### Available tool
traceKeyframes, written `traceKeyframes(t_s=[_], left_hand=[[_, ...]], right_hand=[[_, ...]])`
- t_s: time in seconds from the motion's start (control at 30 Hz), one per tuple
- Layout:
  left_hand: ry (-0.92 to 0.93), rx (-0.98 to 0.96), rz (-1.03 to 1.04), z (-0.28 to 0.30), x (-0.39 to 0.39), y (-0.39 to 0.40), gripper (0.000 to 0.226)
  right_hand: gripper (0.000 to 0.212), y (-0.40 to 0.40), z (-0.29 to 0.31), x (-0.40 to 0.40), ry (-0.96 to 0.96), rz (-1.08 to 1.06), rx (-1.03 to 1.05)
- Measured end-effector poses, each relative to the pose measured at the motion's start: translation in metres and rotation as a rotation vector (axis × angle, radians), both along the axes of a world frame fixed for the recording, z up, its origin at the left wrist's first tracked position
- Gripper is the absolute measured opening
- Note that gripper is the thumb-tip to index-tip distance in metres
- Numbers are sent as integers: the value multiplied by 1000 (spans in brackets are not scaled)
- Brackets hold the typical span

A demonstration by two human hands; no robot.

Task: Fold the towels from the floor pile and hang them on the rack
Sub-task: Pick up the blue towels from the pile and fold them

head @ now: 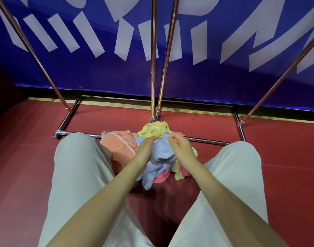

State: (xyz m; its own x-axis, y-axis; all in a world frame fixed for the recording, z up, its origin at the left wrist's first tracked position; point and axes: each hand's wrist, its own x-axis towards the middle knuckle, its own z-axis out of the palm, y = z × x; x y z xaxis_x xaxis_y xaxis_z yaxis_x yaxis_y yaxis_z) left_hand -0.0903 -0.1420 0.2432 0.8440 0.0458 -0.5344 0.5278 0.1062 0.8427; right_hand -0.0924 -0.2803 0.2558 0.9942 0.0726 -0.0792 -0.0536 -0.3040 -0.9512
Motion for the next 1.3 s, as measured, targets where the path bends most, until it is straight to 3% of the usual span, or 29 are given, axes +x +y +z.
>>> traceKeyframes(t_s=[0.17,0.3,0.47,0.57,0.83,1.03,1.23,1.3], left_hand=[[-29,-180,-92,-10,-14,-9,11],[0,-211,-101,-13,-15,-13,12],[-117,12,-19,-3,-17,-22,26],[-206,125,36,4,-20,-28,28],[-368,175,339,20,-1,22,22],[-290,115,660,16,9,77,20],[-232,34,648,-8,3,87,20],[-206,18,575,-13,3,85,21]], right_hand=[[24,-15,2,-11,20,85,-48],[26,-27,-3,-19,47,85,-81],[17,-39,-20,-25,71,145,-196],[32,-41,-27,-31,90,161,-203],[43,-68,-35,-47,110,153,-258],[32,-85,-43,-55,137,151,-405],[32,-78,-23,-46,112,5,-287],[41,-73,-17,-42,62,-16,-254]])
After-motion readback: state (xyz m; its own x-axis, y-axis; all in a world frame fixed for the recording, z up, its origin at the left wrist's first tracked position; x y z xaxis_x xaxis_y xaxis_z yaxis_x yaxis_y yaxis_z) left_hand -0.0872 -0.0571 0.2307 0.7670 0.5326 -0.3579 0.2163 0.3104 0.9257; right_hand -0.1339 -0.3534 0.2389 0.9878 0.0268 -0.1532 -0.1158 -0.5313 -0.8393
